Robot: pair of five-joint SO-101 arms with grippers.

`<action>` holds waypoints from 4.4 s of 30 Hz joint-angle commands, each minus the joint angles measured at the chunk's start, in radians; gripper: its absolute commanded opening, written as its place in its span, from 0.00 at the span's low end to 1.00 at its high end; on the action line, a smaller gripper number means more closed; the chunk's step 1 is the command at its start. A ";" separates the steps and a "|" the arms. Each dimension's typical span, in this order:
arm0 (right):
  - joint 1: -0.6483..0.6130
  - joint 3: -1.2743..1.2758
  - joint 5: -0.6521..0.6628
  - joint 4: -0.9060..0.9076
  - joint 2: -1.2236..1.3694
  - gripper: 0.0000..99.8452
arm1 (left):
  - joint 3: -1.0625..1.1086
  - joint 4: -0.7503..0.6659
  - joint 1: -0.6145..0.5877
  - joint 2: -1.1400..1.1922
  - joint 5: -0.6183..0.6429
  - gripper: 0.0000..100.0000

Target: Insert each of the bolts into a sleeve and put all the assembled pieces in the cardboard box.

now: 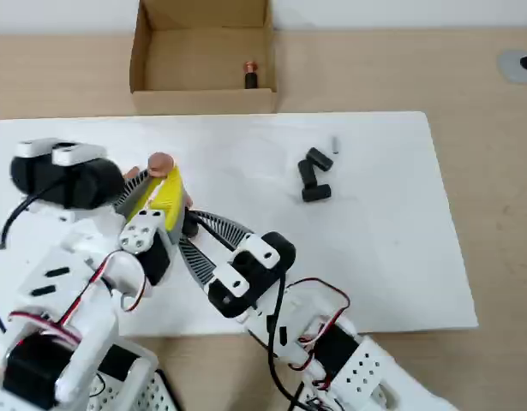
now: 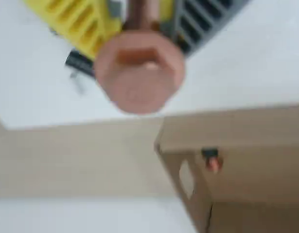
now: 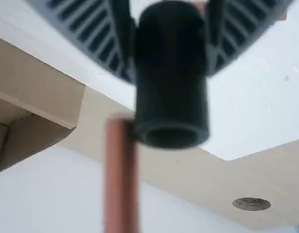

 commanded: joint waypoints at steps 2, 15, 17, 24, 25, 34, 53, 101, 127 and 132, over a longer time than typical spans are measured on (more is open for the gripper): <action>-0.012 0.001 0.003 -0.018 -0.012 0.01 | -0.141 0.002 0.012 -0.007 -0.003 0.01; -0.012 0.001 0.002 0.038 -0.019 0.01 | -0.222 0.106 0.017 -0.007 -0.003 0.01; -0.012 0.001 0.002 0.037 -0.019 0.01 | -0.241 0.137 0.017 -0.007 -0.003 0.01; -0.012 0.001 0.002 0.037 -0.021 0.01 | -0.279 0.206 0.018 -0.005 0.014 0.01; -0.012 0.001 0.002 0.037 -0.021 0.01 | -0.270 0.219 0.020 -0.005 0.023 0.01; -0.016 -0.005 0.002 0.035 -0.021 0.01 | -0.199 0.215 0.061 -0.005 0.025 0.01; -0.016 -0.010 0.002 -0.014 -0.021 0.01 | -0.144 0.209 0.055 -0.007 -0.026 0.01; -0.012 -0.004 0.002 -0.012 -0.021 0.01 | 0.008 0.130 0.034 -0.013 0.025 0.01; 0.019 -0.219 0.003 0.198 -0.008 0.01 | -0.276 0.514 0.034 -0.007 0.029 0.17; 0.136 -0.357 0.006 0.273 0.071 0.01 | -0.437 0.575 0.034 0.013 0.032 0.16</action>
